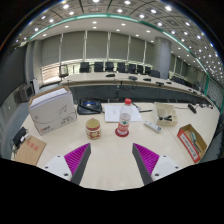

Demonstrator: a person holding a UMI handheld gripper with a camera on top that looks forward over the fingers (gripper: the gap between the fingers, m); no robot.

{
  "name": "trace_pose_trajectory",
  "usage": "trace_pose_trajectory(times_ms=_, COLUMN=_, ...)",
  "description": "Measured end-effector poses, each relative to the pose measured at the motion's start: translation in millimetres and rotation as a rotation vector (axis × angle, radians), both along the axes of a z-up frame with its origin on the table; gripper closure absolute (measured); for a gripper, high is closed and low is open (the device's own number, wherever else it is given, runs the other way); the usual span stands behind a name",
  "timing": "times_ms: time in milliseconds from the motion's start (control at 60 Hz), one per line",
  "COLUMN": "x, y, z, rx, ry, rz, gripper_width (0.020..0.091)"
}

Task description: Pour water

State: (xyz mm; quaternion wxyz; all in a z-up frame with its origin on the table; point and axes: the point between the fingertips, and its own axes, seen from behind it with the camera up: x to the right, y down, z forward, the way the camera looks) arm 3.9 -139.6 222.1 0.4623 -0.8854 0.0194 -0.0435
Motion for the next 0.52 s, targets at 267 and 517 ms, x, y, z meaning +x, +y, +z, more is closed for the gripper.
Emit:
trace_pose_trajectory(times_ms=267, x=-22, y=-83, z=19, rx=-0.015, ry=-0.032, rz=0.005, gripper_width=0.0243)
trace_pose_trajectory(times_ms=517, x=-18, y=-104, z=26, rx=-0.008, ry=-0.04, rz=-0.003, gripper_width=0.0242)
